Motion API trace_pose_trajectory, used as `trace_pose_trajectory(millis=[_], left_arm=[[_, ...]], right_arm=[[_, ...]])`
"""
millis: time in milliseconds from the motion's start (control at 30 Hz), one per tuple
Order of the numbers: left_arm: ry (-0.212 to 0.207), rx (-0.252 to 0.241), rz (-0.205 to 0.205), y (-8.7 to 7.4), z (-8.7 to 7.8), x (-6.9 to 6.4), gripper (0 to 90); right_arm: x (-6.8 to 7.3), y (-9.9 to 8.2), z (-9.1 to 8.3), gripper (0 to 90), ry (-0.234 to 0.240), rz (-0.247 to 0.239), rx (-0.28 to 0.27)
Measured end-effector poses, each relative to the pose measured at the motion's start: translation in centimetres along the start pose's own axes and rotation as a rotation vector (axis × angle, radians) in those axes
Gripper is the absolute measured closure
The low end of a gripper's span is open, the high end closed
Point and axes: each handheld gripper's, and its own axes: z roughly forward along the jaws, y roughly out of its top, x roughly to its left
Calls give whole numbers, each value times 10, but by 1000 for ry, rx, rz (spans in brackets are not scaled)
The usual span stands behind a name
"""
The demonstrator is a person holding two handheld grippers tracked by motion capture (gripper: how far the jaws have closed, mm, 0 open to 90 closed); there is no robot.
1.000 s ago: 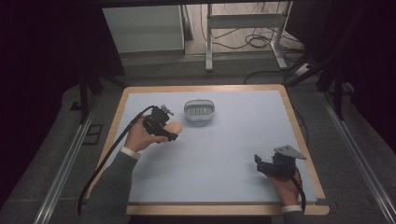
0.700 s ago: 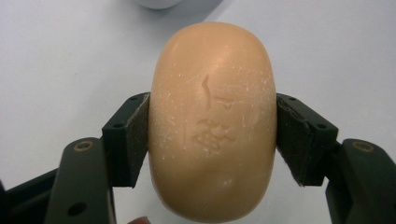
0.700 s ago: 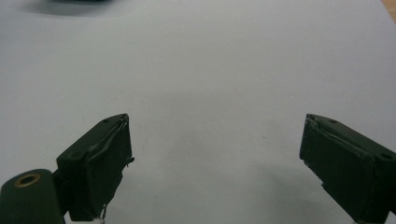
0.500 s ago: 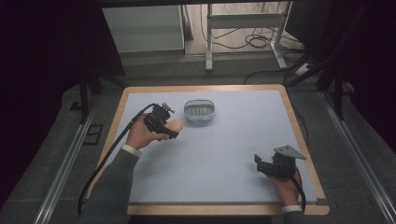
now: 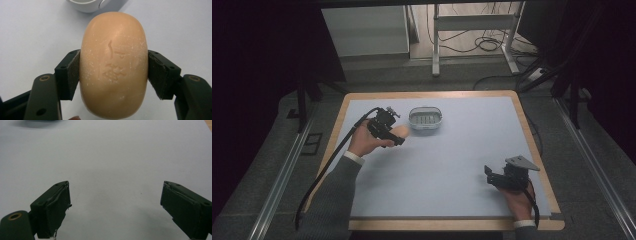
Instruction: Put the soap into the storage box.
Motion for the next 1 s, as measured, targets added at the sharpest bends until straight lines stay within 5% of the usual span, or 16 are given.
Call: trace_pose_trajectory(millis=[1000], left_arm=[[8, 16, -7, 26, 7, 12, 324]], right_arm=[[-1, 0, 0, 94, 0, 9, -1]])
